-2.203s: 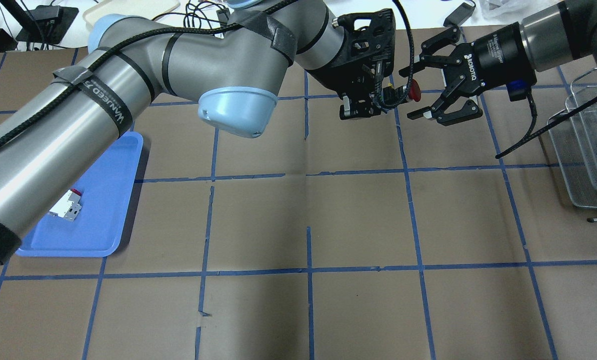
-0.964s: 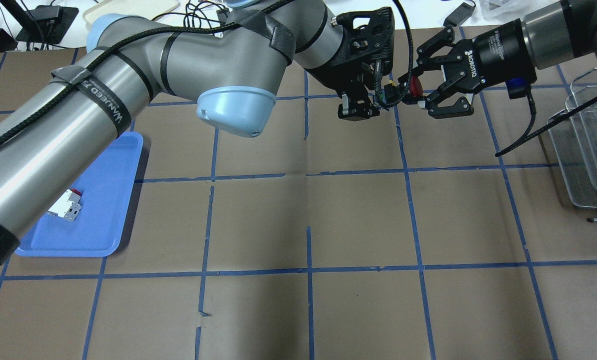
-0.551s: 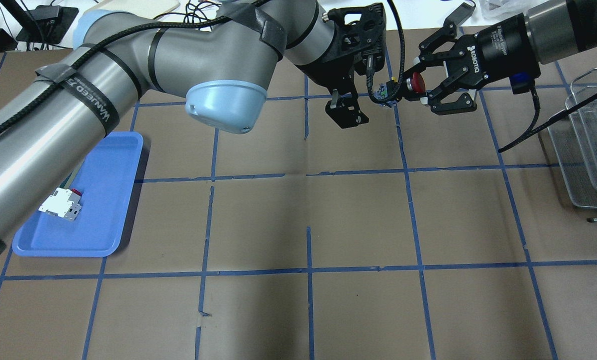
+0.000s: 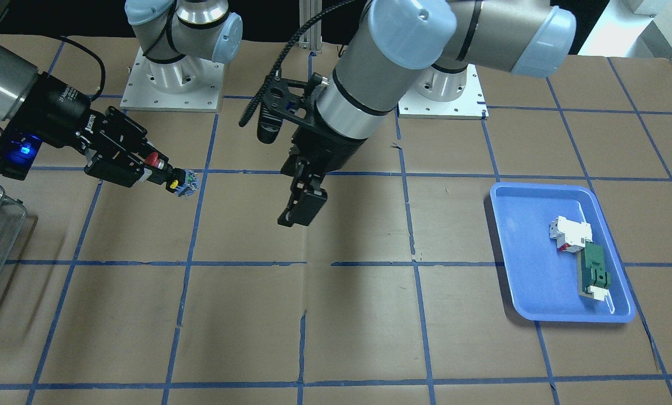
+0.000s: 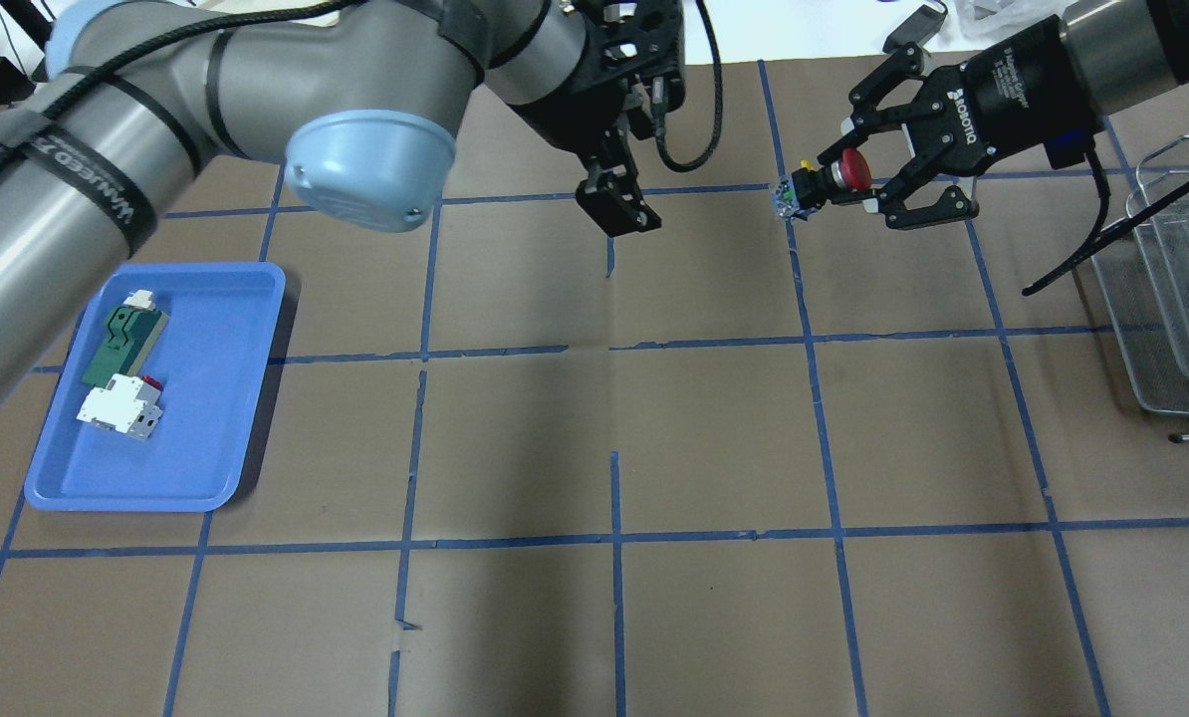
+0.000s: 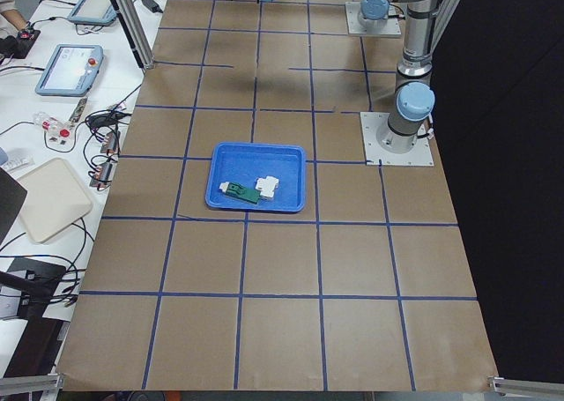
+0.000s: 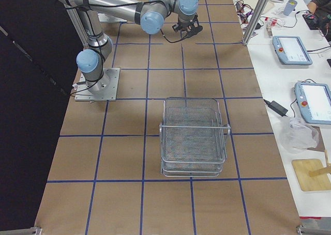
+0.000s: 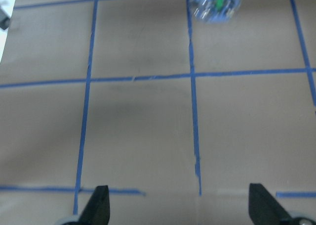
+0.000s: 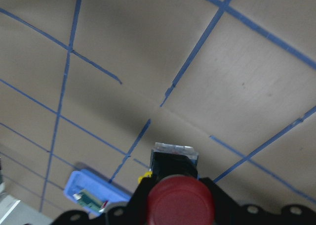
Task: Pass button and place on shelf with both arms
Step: 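Carry the button to the wire basket with the right gripper while the left arm withdraws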
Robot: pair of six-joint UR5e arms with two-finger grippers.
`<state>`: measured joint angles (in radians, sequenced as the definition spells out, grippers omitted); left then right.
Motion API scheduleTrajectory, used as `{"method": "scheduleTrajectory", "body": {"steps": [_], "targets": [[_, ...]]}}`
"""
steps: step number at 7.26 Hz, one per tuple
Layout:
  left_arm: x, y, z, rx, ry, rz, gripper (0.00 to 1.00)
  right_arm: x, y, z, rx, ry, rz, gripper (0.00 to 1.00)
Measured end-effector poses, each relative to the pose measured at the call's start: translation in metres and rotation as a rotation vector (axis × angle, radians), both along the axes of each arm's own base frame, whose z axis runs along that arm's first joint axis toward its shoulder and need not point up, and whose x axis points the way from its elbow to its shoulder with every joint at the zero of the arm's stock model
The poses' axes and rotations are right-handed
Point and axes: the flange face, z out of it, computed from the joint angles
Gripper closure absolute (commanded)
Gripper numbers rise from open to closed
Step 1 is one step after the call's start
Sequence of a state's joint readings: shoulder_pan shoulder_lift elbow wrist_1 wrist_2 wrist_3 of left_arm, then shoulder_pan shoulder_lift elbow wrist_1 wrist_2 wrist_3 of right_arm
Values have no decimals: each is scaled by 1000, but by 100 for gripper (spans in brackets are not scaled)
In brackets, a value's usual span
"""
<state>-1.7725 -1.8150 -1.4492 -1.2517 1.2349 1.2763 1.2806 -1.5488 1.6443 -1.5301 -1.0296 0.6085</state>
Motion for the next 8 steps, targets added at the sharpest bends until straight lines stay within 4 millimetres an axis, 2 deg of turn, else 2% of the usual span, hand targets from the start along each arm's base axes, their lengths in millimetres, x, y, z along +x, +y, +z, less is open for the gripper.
{"method": "scheduleTrajectory", "body": {"steps": [1,2,4,5,7,8], "targets": [[22,0,-1,45,-54,59,0,-17,1,5,-58,124,154,85],[45,3,-3,96,-93,124,0,-51,1,10,-96,225,302,89],[88,21,-2,157,-111,249,0,-137,2,8,-143,347,537,89],[108,31,6,167,-103,339,0,-162,1,10,-164,423,646,88],[144,51,20,179,-98,512,0,-187,-9,11,-217,556,806,87],[154,63,22,191,-108,609,0,-202,-18,2,-235,589,838,88]]}}
